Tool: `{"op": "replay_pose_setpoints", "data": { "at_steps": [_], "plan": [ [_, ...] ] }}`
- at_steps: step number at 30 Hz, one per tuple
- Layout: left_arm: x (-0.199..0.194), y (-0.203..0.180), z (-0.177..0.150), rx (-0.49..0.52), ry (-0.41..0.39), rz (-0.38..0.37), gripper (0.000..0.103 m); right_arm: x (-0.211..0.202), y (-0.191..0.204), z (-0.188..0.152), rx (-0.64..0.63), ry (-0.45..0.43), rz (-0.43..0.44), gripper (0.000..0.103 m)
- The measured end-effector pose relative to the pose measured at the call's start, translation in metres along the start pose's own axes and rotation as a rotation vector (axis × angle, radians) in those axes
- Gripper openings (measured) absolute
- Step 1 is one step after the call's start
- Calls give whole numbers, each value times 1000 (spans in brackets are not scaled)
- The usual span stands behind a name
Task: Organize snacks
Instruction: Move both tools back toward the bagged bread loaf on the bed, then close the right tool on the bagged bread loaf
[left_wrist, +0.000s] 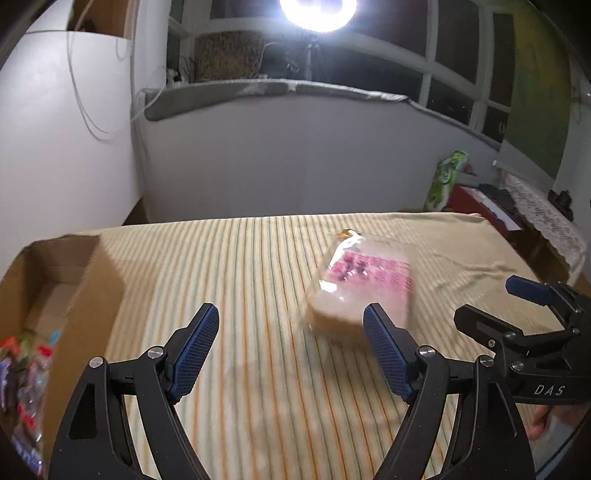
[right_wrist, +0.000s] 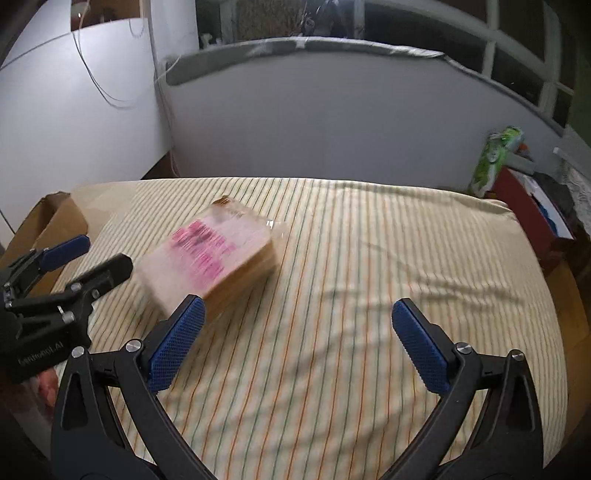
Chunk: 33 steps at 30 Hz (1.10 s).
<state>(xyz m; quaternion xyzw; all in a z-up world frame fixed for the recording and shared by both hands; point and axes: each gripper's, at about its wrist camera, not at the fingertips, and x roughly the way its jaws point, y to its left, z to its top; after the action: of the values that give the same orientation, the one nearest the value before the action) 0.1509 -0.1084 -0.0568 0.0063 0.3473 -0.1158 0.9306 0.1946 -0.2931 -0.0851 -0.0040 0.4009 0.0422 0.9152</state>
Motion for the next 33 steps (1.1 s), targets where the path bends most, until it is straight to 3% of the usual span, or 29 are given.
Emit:
{"op": "replay_pose_setpoints", "data": {
  "at_steps": [6,16,22,24,31,33],
  "plan": [
    [38,3,12,-41,74,-64,80,22,-9,27,26,23,74,103],
    [51,15,12,-107,160,-253,79,56,-24,37,115,115,205,101],
    [48,1,5,-36,154,-311,78,81,-14,34,166,147,367,75],
    [48,-1,4,-29,149,-312,72,80,-7,34,149,136,356,71],
    [41,-8,5,7,128,-277,70,69,14,35,73,123,294,69],
    [35,-12,5,23,111,-265,64,67,19,37,56,117,280,69]
  ]
}}
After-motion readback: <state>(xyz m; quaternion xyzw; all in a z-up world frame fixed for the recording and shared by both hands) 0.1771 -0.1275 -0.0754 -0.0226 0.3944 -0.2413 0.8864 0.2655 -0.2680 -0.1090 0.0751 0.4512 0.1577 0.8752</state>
